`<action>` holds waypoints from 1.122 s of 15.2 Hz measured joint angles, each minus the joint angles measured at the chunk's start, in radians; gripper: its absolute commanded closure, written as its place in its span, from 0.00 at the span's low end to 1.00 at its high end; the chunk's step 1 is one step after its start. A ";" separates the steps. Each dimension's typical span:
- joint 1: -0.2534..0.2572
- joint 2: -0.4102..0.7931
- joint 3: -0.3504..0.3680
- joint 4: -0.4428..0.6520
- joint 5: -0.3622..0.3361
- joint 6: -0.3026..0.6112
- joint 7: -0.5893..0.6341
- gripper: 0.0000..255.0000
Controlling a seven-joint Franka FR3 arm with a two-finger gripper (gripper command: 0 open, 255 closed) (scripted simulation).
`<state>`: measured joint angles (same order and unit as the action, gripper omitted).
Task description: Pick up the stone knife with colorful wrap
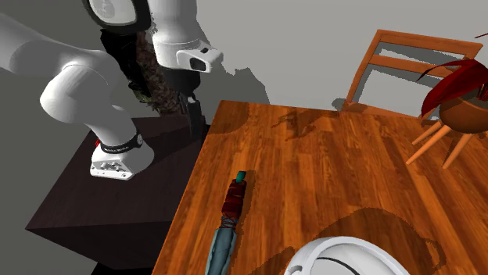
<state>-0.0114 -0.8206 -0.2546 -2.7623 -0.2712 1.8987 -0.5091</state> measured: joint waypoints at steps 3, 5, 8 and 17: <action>-0.013 0.043 -0.090 -0.045 -0.073 0.113 -0.128 0.00; -0.019 0.094 -0.157 -0.060 -0.120 0.199 -0.217 0.00; -0.004 0.208 -0.255 -0.059 -0.168 0.339 -0.341 0.00; 0.225 0.660 -0.609 0.039 -0.005 0.759 -0.874 0.00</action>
<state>0.2137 -0.1607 -0.8635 -2.7237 -0.2763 2.6575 -1.3835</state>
